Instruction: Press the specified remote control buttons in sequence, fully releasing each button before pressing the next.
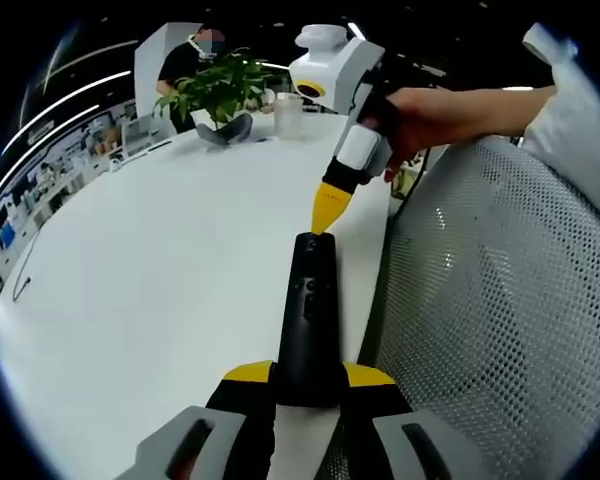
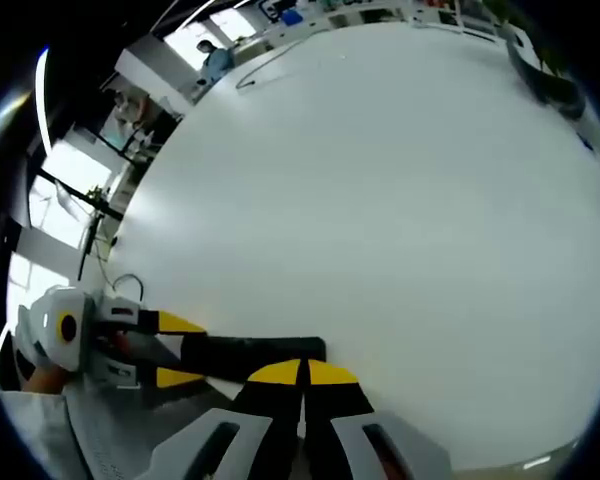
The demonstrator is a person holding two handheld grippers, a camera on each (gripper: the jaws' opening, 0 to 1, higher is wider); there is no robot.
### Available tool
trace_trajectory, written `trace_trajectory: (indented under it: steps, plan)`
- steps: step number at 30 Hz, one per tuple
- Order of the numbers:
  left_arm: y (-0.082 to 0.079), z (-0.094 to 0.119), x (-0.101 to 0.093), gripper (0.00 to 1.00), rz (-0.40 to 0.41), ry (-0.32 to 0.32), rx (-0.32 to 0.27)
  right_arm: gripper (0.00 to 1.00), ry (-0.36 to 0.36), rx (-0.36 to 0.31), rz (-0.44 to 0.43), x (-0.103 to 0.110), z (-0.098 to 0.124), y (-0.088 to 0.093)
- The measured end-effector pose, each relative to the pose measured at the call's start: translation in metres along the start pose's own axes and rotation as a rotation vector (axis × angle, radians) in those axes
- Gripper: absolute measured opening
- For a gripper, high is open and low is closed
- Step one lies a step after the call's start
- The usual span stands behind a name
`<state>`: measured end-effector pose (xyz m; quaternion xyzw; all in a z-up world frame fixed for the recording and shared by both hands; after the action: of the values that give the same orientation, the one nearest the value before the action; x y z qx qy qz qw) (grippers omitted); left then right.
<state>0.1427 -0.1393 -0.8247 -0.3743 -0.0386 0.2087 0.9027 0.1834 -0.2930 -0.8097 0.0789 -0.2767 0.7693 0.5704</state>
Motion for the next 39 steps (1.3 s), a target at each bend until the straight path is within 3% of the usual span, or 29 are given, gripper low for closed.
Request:
trace_trajectory:
  steps: [8,10,18,24,28,29,34,36,39]
  plan:
    - [0.000,0.000,-0.001,0.24,-0.032,-0.004,0.006,0.00,0.010,-0.003,0.018,0.000,0.000,-0.001]
    - [-0.001,-0.001,-0.001,0.24,-0.064,-0.013,0.011,0.00,0.018,-0.002,0.046,0.002,0.000,0.000]
    - [-0.002,-0.002,0.000,0.24,-0.047,-0.017,0.014,0.00,0.060,0.002,0.150,0.005,-0.002,0.001]
    - [-0.003,-0.003,-0.001,0.24,-0.041,-0.020,0.002,0.00,0.151,0.043,0.356,0.011,-0.005,0.001]
    - [-0.002,-0.003,-0.001,0.24,-0.040,-0.021,0.001,0.00,0.146,0.067,0.317,0.010,-0.006,-0.002]
    - [-0.003,-0.003,-0.001,0.24,-0.040,-0.022,-0.001,0.00,0.136,0.109,0.331,0.009,-0.006,-0.003]
    - [-0.003,-0.004,0.000,0.24,-0.038,-0.022,-0.006,0.00,0.125,0.220,0.235,0.009,-0.007,-0.009]
    - [-0.003,-0.004,0.000,0.24,-0.039,-0.021,-0.009,0.00,0.088,0.204,0.180,0.006,-0.006,-0.009]
    - [-0.004,-0.003,0.000,0.24,-0.040,-0.018,-0.009,0.00,0.003,0.120,0.072,0.001,-0.003,-0.006]
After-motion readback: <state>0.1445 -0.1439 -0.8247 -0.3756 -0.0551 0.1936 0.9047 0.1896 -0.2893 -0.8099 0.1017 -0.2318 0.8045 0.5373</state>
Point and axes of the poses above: the point that each gripper's makers call its tool centre point, and the gripper's own axes: z roughly backward along the fingers, x roughly to its left, y roughly out of its underside, the point moved 5 cm from there along z, roughly backward along the fingers, and after that the axes turned 3 degrees about z, right-handed, at the moved point
